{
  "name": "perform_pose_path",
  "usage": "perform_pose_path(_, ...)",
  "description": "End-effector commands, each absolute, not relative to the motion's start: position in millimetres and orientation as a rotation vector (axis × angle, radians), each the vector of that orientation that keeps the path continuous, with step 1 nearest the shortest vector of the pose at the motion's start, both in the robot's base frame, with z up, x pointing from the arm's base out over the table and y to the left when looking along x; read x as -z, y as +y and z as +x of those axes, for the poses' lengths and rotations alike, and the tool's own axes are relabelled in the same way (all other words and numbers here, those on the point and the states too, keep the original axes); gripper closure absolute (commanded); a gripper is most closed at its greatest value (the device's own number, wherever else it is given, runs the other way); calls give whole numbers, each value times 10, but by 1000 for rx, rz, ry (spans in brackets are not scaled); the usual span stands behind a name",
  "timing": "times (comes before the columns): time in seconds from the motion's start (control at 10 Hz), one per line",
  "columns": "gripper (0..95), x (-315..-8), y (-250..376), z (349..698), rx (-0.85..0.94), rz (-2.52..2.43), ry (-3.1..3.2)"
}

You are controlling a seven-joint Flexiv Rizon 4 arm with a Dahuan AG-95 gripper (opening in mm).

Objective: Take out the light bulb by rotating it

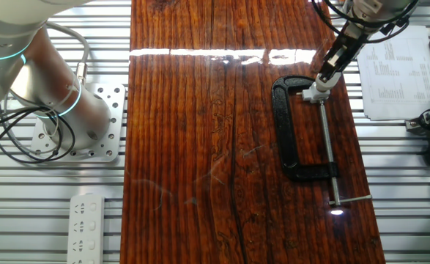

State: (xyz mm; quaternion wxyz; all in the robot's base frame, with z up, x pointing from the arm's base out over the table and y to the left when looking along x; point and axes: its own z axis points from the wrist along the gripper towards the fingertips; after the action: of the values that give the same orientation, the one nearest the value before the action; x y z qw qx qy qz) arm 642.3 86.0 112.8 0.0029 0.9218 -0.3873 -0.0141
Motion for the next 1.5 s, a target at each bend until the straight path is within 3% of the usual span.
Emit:
perform_pose_path(0.1, 190, -1139, 852, 6423, 44, 2883, -1225)
perform_pose_path(1.5, 190, -1119, 919, 6576, -126, 2473, -1893)
